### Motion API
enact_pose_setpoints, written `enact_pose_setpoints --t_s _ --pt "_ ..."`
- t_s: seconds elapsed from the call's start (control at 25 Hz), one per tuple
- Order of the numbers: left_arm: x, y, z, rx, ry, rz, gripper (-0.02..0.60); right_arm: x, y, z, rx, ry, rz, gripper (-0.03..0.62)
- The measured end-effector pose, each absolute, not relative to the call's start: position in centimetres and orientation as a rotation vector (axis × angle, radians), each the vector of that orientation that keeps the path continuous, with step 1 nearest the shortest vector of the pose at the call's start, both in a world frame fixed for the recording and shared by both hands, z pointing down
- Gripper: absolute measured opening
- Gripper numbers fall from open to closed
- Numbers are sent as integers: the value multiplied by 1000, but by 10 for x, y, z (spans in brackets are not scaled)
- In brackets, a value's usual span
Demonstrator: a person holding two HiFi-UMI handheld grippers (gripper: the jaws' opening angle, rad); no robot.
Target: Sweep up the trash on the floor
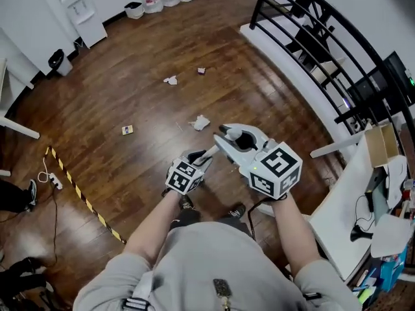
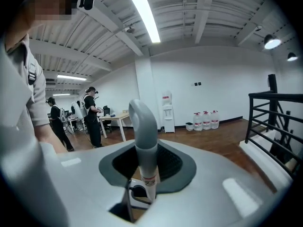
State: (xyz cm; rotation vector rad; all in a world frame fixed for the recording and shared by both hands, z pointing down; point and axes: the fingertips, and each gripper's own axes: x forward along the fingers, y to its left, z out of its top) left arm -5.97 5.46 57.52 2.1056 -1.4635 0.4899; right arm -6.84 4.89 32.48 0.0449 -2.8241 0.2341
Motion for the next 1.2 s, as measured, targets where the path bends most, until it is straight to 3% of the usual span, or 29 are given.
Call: enact_pose_setpoints --t_s 0.6,1.2 --pt "-319 146 593 1847 -1703 504 130 -299 127 349 -325 -2775 214 80" --pt "-515 98 650 1746 -1624 654 130 -487 55 412 -442 -2708 337 80"
